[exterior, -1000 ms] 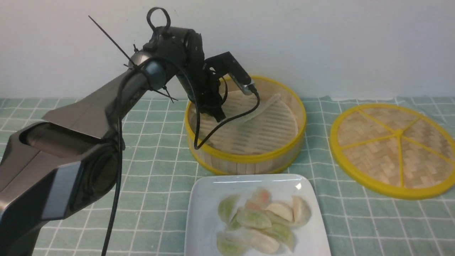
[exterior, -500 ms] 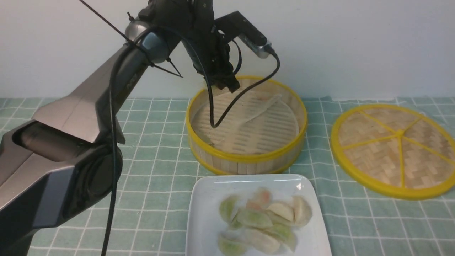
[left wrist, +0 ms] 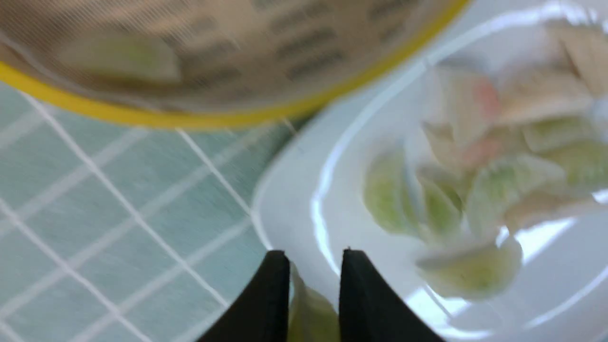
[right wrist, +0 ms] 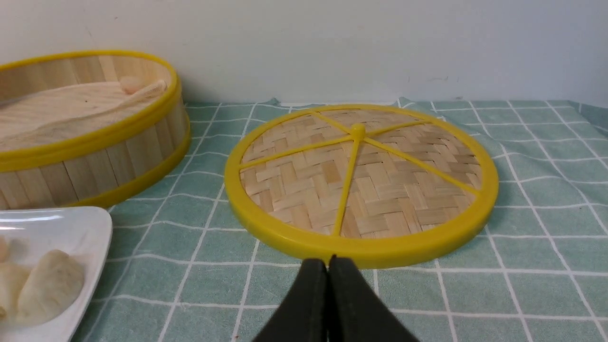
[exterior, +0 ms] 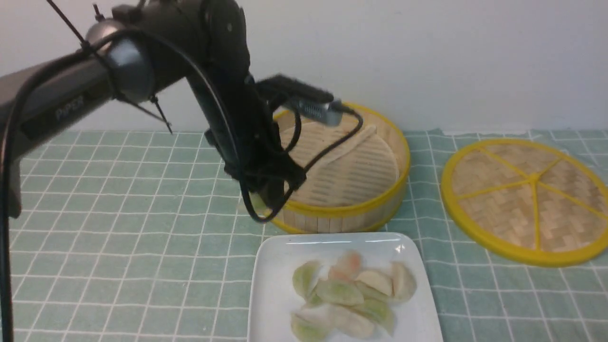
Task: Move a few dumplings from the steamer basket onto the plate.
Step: Use the left arm to put the dumpling into the plate
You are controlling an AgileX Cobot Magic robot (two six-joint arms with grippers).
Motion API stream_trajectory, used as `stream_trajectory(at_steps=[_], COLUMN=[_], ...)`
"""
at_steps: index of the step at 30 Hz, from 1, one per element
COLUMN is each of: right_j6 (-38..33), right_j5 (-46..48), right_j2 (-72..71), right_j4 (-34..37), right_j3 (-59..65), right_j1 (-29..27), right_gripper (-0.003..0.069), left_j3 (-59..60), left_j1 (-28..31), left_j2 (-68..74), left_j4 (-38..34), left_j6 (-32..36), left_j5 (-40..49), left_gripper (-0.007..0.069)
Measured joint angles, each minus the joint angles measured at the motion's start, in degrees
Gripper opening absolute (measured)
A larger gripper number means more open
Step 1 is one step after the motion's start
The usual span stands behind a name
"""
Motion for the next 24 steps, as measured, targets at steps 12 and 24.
stream_trajectory(at_steps=[12,24], right_j6=[0.0,0.0], right_j5=[0.0,0.0], right_j2=[0.0,0.0], right_j4=[0.0,0.0], right_j3=[0.0,0.0], right_j1=[0.0,0.0], right_gripper=[-0.0015,-0.0015], left_j3=[12.2,12.0], left_j1=[-6.6,-6.8], left_j2=[2.4,3.0], left_j4=[-1.6,-1.6], left_j6=[-8.4,-14.3], left_j5=[-10.3,-7.8], left_gripper=[0.0112,0.0419])
